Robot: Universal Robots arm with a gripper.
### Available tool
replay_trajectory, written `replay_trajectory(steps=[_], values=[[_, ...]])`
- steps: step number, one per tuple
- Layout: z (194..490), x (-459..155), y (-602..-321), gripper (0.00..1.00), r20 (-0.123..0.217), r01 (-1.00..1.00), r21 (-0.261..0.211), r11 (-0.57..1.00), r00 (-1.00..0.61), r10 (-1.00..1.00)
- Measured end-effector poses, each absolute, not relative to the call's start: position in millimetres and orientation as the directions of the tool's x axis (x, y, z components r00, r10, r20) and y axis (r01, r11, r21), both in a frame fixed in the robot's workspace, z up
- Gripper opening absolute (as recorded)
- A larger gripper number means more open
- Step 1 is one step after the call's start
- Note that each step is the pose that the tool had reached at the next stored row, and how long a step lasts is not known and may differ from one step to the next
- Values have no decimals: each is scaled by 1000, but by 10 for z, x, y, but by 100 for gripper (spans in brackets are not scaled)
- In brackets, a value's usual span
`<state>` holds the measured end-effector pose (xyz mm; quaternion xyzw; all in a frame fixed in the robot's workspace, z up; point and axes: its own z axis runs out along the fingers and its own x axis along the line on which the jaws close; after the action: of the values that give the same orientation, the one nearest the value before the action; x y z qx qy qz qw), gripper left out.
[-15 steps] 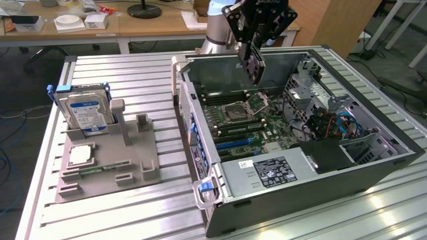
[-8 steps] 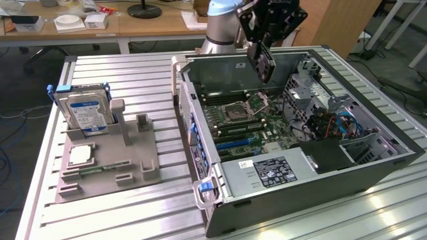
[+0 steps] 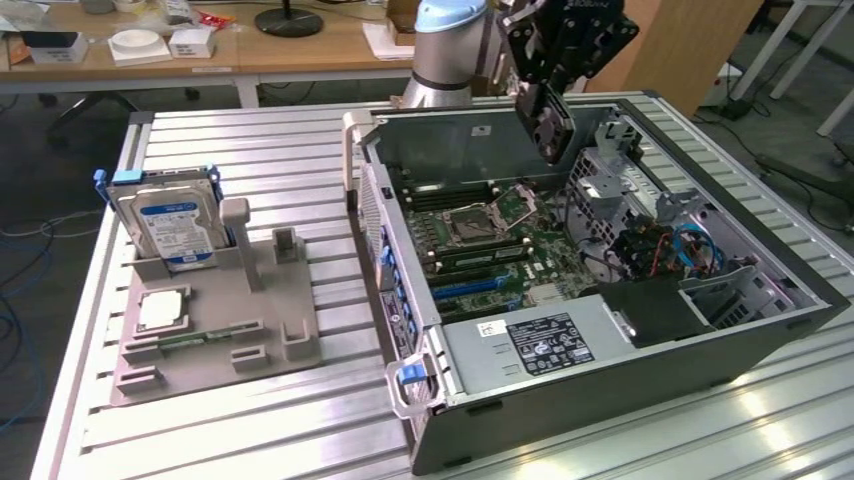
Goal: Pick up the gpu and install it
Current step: 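Pick up the gpu and move the gpu toward the slot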
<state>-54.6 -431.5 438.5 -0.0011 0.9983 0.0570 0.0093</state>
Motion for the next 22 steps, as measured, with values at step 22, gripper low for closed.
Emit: replay_trajectory(steps=[22], values=[[4368, -370, -4316, 27, -19, -210, 118, 971, -978, -209]])
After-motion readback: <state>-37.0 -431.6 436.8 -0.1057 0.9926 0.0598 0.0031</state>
